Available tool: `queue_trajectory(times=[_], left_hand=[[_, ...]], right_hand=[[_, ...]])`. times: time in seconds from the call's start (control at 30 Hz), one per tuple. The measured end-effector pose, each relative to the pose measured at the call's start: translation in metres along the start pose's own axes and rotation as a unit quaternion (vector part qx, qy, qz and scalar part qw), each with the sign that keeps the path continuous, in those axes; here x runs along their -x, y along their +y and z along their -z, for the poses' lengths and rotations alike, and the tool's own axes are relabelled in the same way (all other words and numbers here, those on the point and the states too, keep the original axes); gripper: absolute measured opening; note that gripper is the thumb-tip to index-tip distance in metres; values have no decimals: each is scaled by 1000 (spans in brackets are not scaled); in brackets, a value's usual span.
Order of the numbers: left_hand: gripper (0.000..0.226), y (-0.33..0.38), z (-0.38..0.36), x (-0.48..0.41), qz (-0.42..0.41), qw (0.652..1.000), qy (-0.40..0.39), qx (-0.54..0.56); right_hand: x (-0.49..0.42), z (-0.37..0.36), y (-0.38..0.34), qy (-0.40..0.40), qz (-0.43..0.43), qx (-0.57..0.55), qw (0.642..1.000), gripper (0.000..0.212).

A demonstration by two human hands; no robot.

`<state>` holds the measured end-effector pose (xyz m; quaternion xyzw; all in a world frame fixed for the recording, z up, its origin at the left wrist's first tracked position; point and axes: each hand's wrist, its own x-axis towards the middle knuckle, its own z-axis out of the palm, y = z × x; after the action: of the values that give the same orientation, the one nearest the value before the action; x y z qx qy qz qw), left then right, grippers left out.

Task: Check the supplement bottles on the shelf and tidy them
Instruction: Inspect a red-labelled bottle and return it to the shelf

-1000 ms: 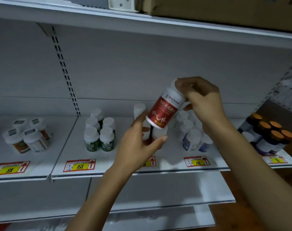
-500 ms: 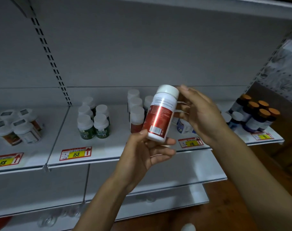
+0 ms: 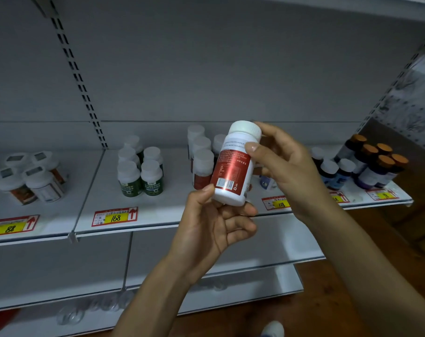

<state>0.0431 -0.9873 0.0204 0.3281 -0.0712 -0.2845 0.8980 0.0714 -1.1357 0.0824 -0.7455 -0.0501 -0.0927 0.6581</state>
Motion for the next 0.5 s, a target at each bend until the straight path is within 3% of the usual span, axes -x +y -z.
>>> queue_trajectory(times=[0.13,0.23,0.33,0.5], left_hand=[[67,4,-1,2,-16,997,41,-61],[51,7,0,2,-27,991,68,-114],[43,9,2,2,-44,980,96,-168],[55,9,5,0,-94,967,119,-206]], right_hand=[[8,-3,5,-3,31,38,999,58],[18,-5,10,-5,65,73,995,65],[27,-7,17,11,113,144,983,64],[38,-10,25,24,157,199,967,51]])
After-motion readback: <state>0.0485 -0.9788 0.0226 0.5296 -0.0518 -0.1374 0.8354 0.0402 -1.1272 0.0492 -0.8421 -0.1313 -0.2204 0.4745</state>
